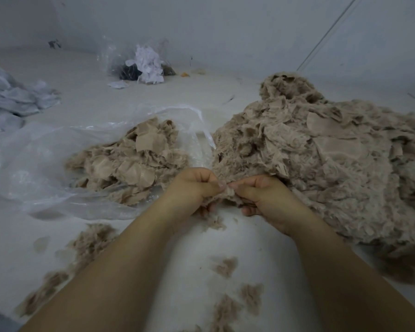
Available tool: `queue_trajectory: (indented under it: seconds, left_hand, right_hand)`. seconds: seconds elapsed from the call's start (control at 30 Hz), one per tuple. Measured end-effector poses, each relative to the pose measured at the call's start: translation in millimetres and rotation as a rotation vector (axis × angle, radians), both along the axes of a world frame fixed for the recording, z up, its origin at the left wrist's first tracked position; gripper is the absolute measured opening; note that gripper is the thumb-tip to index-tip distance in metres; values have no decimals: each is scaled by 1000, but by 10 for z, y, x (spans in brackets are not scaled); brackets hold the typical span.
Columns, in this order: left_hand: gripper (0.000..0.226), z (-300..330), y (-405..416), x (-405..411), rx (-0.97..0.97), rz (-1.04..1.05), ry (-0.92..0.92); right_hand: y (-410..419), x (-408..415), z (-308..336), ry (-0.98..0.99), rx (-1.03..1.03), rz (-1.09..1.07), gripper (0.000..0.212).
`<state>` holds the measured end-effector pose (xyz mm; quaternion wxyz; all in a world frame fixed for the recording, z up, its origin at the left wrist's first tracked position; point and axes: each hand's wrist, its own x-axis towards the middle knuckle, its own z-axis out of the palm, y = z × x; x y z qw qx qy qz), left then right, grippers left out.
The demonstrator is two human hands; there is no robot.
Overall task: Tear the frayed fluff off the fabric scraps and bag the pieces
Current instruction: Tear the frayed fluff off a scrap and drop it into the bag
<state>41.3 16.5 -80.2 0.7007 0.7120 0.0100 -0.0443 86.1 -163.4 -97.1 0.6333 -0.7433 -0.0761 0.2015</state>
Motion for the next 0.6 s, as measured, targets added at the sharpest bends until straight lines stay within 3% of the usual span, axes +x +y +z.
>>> queue_trajectory:
  seconds: [0.17, 0.4, 0.47, 0.53, 0.6]
  left_hand:
    - [19, 57, 39, -29, -301, -61, -24]
    - [19, 72, 55, -5, -676, 128, -68]
    - [17, 62, 78, 13, -623, 182, -70]
    - [18, 35, 52, 16, -404, 209, -32]
    - [18, 11, -14, -3, -307, 143, 39]
  right_hand:
    - [10, -27, 37, -26, -29, 9, 19]
    - [43, -61, 56, -84, -112, -4, 16]
    - [46, -71, 60, -92, -134, -16, 19]
    - [39, -79, 71, -79, -126, -20, 19]
    - [30, -84, 86, -65, -94, 4, 15]
